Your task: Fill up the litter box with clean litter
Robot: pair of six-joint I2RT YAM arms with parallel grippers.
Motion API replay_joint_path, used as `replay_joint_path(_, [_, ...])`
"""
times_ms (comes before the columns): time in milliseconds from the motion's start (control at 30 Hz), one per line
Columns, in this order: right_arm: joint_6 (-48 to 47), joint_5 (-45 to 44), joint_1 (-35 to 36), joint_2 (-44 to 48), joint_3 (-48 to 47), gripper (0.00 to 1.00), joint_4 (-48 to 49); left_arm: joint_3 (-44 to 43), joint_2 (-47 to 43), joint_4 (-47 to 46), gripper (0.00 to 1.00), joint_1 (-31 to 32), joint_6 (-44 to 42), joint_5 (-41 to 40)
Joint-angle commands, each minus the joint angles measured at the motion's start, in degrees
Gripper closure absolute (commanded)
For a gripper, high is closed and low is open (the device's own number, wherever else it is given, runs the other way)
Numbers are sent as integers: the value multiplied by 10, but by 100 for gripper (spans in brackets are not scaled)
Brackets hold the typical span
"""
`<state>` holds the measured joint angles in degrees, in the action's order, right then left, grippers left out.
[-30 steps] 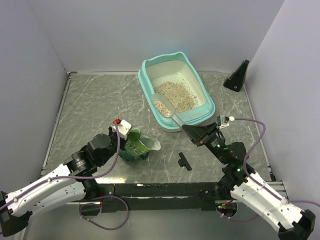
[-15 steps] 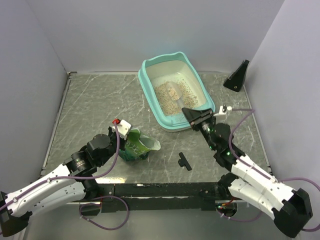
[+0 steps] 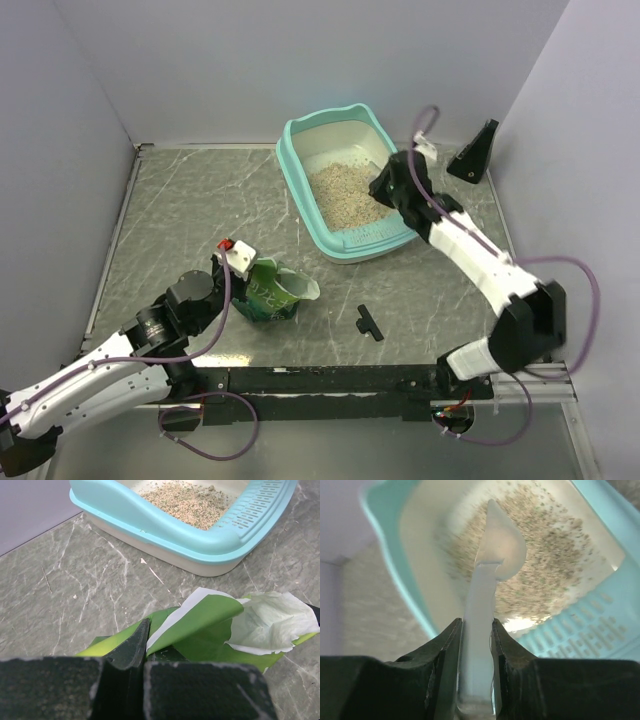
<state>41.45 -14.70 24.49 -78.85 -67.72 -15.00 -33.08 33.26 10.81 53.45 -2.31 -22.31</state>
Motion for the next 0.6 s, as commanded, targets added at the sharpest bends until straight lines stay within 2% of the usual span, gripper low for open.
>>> replay_joint_path(0, [-167,14,-8,-84,-149,100,-183,-9,-9,-11,99,-3,7,-1])
replay_joint_path(100, [-221,27,-7,-147,-233,100,-257,-10,-9,-9,99,-3,9,-1])
replay_joint_path(200, [-266,18,3,-152,-275,100,-279,-10,-11,-9,99,-3,9,-3])
replay_joint_path(333, [-312,-29,16,-177,-363,100,-355,-11,-12,-9,99,-4,9,-3])
replay_joint_path(367, [-328,-37,20,-176,-360,100,-343,-11,-12,-8,99,-4,9,-3])
replay_joint_path(433, [-305,-31,22,-183,-391,100,-393,-12,-10,-5,99,-5,10,-4])
replay_joint_path(567, [-307,-16,33,-101,-313,100,-319,-9,-12,-7,99,-5,9,-8])
